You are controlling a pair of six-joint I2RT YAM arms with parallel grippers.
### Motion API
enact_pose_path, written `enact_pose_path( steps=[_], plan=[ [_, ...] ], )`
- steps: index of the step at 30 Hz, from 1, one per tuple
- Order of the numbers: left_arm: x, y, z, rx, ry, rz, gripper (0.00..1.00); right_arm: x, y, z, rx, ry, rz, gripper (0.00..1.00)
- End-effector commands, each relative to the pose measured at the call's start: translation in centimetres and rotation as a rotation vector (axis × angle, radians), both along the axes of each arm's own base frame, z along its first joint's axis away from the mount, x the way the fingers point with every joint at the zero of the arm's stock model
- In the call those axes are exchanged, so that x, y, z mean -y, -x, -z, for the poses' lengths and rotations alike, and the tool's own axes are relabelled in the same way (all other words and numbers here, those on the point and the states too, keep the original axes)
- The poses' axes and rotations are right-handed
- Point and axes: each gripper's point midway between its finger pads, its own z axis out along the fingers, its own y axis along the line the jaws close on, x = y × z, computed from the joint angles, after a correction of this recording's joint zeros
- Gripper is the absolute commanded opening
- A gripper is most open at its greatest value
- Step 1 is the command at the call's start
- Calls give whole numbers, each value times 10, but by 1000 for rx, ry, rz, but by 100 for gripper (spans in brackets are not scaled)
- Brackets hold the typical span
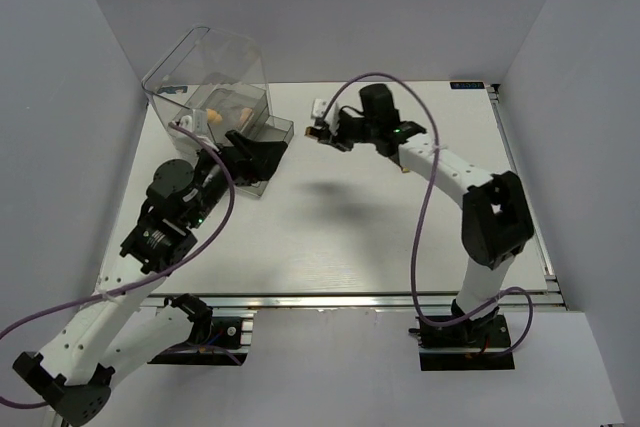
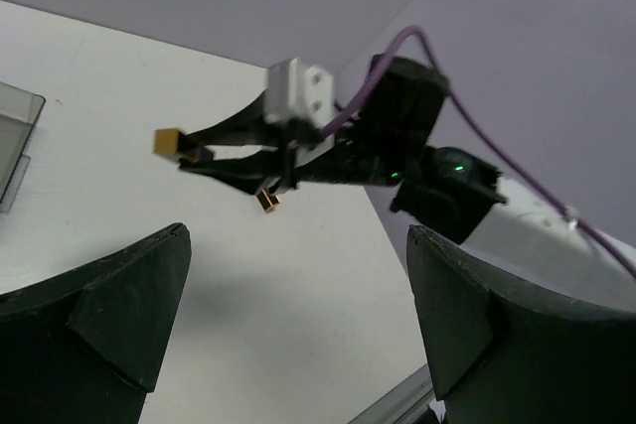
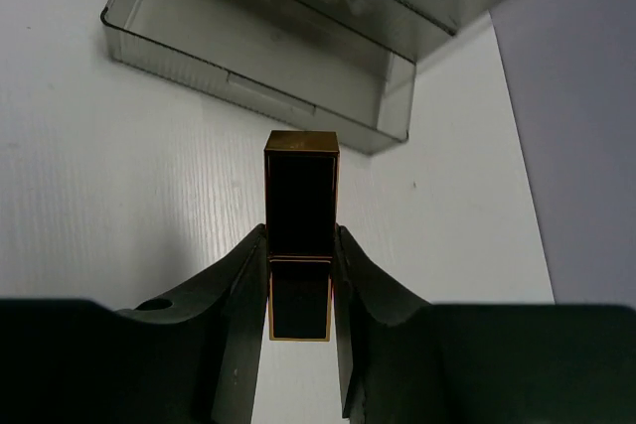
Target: Organize the makeup
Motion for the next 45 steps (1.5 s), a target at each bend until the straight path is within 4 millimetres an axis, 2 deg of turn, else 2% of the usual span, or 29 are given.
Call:
enact_pose_path(
  steps=[1,2,4,5,8,10,11,12,15,17,21,23,24,25,28,31,36,39,41,42,43,44,45],
  plan=[
    [-23,13,-27,58,16,-69,98,-37,-27,4,193,-5,-94,3],
    [-30,14,-31,69,27,-95,98,-50,-31,23,198,21,-118,3],
    [-42,24,-43,95,61,-120,98,-68,-42,13,297,15,-125,3],
    [-48,25,-47,99,69,-146,98,-80,-41,20,365,34,-164,4],
    [-57,31,-53,102,76,-169,98,-107,-35,19,597,40,-233,3],
    [-58,32,-51,91,68,-172,98,-126,-28,12,708,23,-255,1],
    [-59,32,-52,91,68,-175,98,-132,-28,18,734,30,-265,0],
    [-59,32,-50,83,66,-176,98,-137,-28,14,776,31,-270,0],
    [-58,30,-45,70,69,-177,98,-153,-26,10,831,18,-267,0],
    [-57,30,-43,70,74,-175,98,-161,-24,14,846,28,-277,0],
    [-54,28,-35,56,82,-170,98,-168,-20,30,868,57,-293,13],
    [-53,27,-33,52,78,-167,98,-172,-17,40,870,71,-302,27],
    [-53,26,-33,48,75,-168,98,-172,-19,42,874,77,-291,34],
    [-52,27,-32,47,74,-165,98,-173,-18,44,876,78,-288,45],
    [-51,26,-30,44,73,-164,98,-173,-21,50,879,89,-276,62],
    [-50,25,-29,42,77,-159,98,-173,-24,46,879,83,-257,71],
    [-46,22,-29,45,86,-149,98,-169,-23,38,847,59,-229,72],
    [-41,20,-30,44,84,-134,98,-160,-22,21,847,30,-176,72],
    [-32,16,-27,30,71,-104,95,-142,-23,-4,788,-31,-93,64],
    [-27,14,-27,29,71,-88,92,-124,-36,-12,752,-39,-7,58],
    [-17,14,-25,23,66,-47,86,-109,-37,-38,670,-118,76,41],
    [-9,10,-20,11,56,-21,76,-93,-42,-34,585,-110,132,31],
    [2,0,-9,-23,35,-1,51,-75,-49,-31,496,-101,192,19]
  ],
)
